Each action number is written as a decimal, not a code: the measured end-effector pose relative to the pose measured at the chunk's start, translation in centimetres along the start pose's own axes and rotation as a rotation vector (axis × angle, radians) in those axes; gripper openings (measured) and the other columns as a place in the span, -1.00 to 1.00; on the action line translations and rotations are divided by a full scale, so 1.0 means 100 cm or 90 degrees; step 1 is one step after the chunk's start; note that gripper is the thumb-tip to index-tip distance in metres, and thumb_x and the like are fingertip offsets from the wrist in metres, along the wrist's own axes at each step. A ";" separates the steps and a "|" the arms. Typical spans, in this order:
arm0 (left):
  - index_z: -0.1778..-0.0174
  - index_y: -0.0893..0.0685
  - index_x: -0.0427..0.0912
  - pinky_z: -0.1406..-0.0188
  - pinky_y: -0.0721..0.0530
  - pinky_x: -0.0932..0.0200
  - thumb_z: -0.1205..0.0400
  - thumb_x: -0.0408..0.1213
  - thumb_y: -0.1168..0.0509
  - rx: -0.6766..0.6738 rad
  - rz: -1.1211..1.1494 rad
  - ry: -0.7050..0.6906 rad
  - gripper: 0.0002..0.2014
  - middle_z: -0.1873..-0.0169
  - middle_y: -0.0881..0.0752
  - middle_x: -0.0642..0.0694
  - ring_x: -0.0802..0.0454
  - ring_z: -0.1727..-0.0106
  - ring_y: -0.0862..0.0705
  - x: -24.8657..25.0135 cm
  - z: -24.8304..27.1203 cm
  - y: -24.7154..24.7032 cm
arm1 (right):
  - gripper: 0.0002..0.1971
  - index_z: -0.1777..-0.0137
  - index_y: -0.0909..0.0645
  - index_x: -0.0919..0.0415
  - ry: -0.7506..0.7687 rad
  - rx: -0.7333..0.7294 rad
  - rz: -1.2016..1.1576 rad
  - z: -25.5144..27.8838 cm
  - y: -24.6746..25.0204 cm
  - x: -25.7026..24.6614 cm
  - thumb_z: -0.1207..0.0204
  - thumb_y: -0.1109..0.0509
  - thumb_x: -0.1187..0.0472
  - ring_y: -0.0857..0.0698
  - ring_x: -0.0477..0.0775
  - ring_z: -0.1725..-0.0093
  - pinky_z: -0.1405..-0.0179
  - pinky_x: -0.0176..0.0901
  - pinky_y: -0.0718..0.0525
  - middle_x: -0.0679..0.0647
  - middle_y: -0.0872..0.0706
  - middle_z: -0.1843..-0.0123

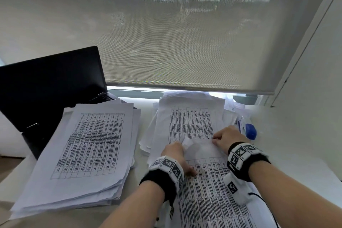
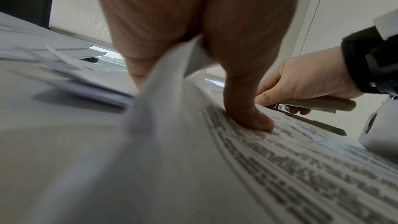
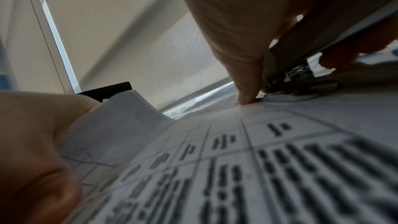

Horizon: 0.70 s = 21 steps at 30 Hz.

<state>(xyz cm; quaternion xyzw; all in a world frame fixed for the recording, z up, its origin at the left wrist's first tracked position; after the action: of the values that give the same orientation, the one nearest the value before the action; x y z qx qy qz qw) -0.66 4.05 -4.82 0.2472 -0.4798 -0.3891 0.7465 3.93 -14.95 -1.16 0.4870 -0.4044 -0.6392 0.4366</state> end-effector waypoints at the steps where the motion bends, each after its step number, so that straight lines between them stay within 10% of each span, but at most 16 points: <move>1: -0.37 -0.50 -0.15 -0.26 -0.69 -0.04 -0.17 -0.04 -0.71 -0.001 -0.001 0.000 -0.13 -0.14 -0.70 -0.07 -0.10 -0.20 -0.69 0.000 0.000 0.000 | -0.80 -0.07 -0.75 -0.16 0.005 0.000 0.017 0.000 0.000 -0.001 -0.54 -0.37 -0.09 -0.67 0.01 -0.02 -0.14 -0.03 -0.69 -0.02 -0.54 -0.19; 21: -0.42 -0.48 -0.14 -0.30 -0.66 0.04 -0.22 -0.06 -0.71 0.019 -0.029 -0.015 -0.12 -0.19 -0.71 -0.07 -0.07 -0.23 -0.68 0.000 0.001 0.004 | -0.84 -0.04 -0.77 -0.21 0.123 -0.020 0.016 -0.002 0.002 -0.015 -0.51 -0.42 -0.07 -0.57 -0.14 -0.14 -0.22 -0.12 -0.52 -0.19 -0.45 -0.20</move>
<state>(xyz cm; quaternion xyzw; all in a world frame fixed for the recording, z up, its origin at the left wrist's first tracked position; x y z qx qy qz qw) -0.63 4.32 -4.49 0.2650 -0.4884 -0.4017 0.7279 4.33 -13.62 -0.64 0.5342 -0.3563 -0.5901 0.4894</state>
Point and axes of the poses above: each hand's wrist, its own z-axis away from the middle knuckle, its own y-axis out of the back of the hand, x = y × z, the point moved 6 cm from there along -z, towards the middle knuckle
